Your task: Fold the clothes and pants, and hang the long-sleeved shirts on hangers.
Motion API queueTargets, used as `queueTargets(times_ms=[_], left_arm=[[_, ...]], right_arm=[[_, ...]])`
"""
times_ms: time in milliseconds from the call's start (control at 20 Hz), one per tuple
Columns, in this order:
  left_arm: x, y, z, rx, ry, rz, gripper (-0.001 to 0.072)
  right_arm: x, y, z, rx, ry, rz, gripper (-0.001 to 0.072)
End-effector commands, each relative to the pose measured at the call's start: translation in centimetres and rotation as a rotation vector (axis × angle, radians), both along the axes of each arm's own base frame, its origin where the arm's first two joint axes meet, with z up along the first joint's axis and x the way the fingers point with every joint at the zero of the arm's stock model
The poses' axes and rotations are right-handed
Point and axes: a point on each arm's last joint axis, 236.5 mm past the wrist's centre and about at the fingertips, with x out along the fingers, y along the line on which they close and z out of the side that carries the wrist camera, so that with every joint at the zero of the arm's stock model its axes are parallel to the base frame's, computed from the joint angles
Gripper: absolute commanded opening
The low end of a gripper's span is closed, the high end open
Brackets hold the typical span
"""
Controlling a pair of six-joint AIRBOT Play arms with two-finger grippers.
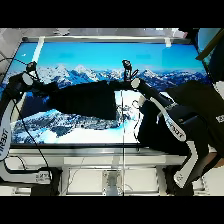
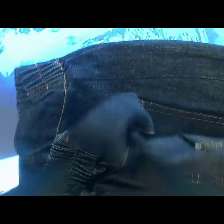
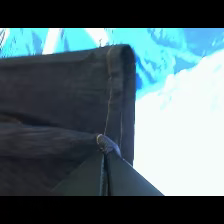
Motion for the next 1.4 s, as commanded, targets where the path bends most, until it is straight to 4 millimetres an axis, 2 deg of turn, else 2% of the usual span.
queueTargets(times_ms=[0,100,150,200,250,350,400,500,550,700,800,900,1000,1100,1200,1350], left_arm=[[1.2,0.1,0.3,-0.013,-0.038,0.035,0.0688],[1.7,0.4,2.1,-0.03,-0.094,0.084,0.0687],[2.0,0.4,3.5,-0.027,-0.133,0.086,0.0687],[2.3,0.5,5.4,-0.022,-0.186,0.088,0.0687],[2.4,0.6,7.6,-0.014,-0.242,0.087,0.0687],[2.2,0.6,11.6,-0.006,-0.338,0.088,0.0687],[1.8,0.6,13.5,-0.003,-0.377,0.087,0.0687],[0.7,0.4,17.0,0.023,-0.449,0.061,0.0687],[0.1,0.4,18.8,0.043,-0.488,0.042,0.0686],[-1.5,0.1,22.8,0.072,-0.574,0.02,0.0686],[-2.0,0.0,23.8,0.075,-0.594,0.018,0.0686],[-2.4,-0.1,23.2,0.071,-0.565,0.013,0.0687],[-3.1,-0.3,22.1,0.068,-0.512,0.001,0.0686],[-3.6,-0.5,21.3,0.069,-0.473,-0.011,0.0686],[-3.9,-0.4,20.9,0.073,-0.453,-0.014,0.0686],[-3.6,-0.4,19.8,0.091,-0.425,-0.039,0.0687]], right_arm=[[1.3,-0.3,0.3,0.015,-0.036,-0.041,0.0004],[1.7,-0.1,1.0,0.021,-0.051,-0.04,0.0007],[2.0,0.0,1.7,0.023,-0.067,-0.037,0.0112],[2.4,0.1,2.5,0.025,-0.085,-0.034,0.0261],[2.7,0.3,3.5,0.032,-0.098,-0.028,0.0306],[2.8,0.3,5.1,0.02,-0.106,0.019,0.0307],[2.5,-0.2,5.3,-0.006,-0.082,0.057,0.0331],[1.1,-2.8,5.0,-0.053,0.024,0.125,0.0451],[0.1,-4.6,4.6,-0.058,0.105,0.146,0.0451],[-4.9,-9.9,2.7,-0.03,0.407,0.209,0.0451],[-6.4,-11.7,2.5,-0.015,0.488,0.225,0.0452],[-6.4,-12.0,2.4,-0.017,0.482,0.232,0.0451],[-7.4,-10.1,1.8,0.044,0.528,0.284,0.0451],[-8.7,-7.2,0.9,0.196,0.609,0.354,0.0452],[-8.1,-4.6,0.1,0.338,0.628,0.357,0.0452],[-6.9,-2.7,-1.7,0.332,0.573,0.335,0.0451]])
